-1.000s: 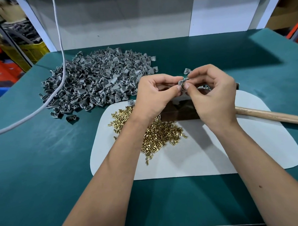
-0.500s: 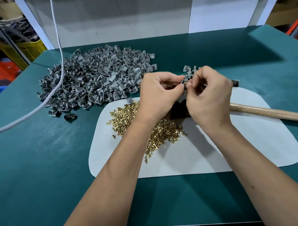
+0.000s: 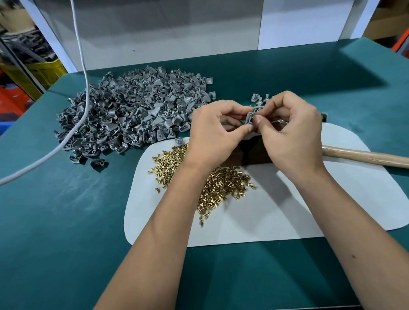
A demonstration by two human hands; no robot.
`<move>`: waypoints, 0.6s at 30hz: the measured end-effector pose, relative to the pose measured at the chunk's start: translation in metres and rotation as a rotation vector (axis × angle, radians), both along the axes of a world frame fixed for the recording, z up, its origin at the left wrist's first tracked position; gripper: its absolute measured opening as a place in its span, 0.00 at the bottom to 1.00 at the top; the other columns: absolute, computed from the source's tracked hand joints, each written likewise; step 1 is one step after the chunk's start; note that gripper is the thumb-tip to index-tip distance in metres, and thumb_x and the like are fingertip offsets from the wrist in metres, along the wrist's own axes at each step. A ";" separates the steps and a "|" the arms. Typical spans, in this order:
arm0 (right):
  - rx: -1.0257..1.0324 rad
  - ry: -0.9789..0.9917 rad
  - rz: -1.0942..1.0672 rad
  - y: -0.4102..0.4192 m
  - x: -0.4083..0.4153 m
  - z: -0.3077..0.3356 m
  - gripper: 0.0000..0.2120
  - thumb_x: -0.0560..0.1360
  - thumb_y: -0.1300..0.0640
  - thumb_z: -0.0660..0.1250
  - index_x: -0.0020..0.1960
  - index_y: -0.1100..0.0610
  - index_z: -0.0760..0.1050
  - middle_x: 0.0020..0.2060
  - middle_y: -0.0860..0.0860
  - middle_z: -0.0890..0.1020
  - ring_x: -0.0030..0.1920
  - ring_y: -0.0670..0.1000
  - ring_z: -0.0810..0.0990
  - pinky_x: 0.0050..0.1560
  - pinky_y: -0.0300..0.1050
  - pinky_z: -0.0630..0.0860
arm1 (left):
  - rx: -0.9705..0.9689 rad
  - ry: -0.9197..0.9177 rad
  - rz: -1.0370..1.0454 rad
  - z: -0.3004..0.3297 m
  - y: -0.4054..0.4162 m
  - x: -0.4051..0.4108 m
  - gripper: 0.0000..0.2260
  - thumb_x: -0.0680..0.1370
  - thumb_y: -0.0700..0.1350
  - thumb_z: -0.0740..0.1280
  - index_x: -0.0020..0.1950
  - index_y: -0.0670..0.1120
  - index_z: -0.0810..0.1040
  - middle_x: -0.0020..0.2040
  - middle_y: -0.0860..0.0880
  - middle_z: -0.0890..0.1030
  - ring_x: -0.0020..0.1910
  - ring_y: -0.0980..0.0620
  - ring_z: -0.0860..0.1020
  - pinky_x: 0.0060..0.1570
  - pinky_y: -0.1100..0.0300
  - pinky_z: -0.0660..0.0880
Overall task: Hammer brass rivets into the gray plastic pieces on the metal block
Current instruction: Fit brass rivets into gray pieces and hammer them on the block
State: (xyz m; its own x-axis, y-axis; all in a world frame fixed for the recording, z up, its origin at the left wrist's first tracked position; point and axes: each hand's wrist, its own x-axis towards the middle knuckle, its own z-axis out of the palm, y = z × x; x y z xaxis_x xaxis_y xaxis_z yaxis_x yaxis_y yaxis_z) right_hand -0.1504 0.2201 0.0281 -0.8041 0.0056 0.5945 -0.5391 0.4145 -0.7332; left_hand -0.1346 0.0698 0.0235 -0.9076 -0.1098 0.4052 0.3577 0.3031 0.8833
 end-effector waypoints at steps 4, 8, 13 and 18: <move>-0.008 -0.022 0.049 0.004 0.000 0.002 0.07 0.74 0.63 0.73 0.49 0.55 0.77 0.42 0.46 0.86 0.46 0.41 0.85 0.51 0.49 0.82 | 0.054 0.001 -0.020 0.001 -0.004 0.000 0.15 0.71 0.33 0.78 0.49 0.51 0.84 0.43 0.49 0.87 0.43 0.50 0.86 0.48 0.53 0.84; 0.075 0.017 0.073 0.006 0.000 0.003 0.07 0.73 0.63 0.74 0.50 0.54 0.81 0.43 0.42 0.85 0.48 0.41 0.85 0.52 0.50 0.83 | 0.075 -0.015 -0.035 0.000 -0.007 -0.002 0.13 0.71 0.34 0.79 0.51 0.48 0.85 0.43 0.51 0.87 0.41 0.53 0.85 0.46 0.54 0.84; 0.132 0.101 0.074 0.007 -0.002 0.003 0.04 0.75 0.59 0.74 0.50 0.54 0.85 0.43 0.44 0.85 0.46 0.43 0.84 0.50 0.45 0.82 | 0.159 -0.042 -0.089 -0.001 -0.010 -0.002 0.11 0.73 0.33 0.77 0.54 0.41 0.85 0.44 0.44 0.87 0.41 0.53 0.84 0.42 0.59 0.82; 0.201 0.189 0.080 0.009 -0.004 0.003 0.03 0.77 0.59 0.73 0.49 0.58 0.85 0.43 0.49 0.85 0.46 0.48 0.82 0.48 0.47 0.79 | 0.139 -0.056 -0.113 0.002 -0.012 0.000 0.05 0.79 0.40 0.73 0.50 0.39 0.86 0.40 0.41 0.86 0.36 0.47 0.84 0.41 0.51 0.84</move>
State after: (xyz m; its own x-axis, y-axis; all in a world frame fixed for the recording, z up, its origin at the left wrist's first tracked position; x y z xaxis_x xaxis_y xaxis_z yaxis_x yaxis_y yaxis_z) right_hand -0.1546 0.2291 0.0313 -0.6718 -0.1869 0.7167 -0.6955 0.4919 -0.5237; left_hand -0.1350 0.0581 0.0252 -0.9382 -0.0575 0.3412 0.3311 0.1371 0.9336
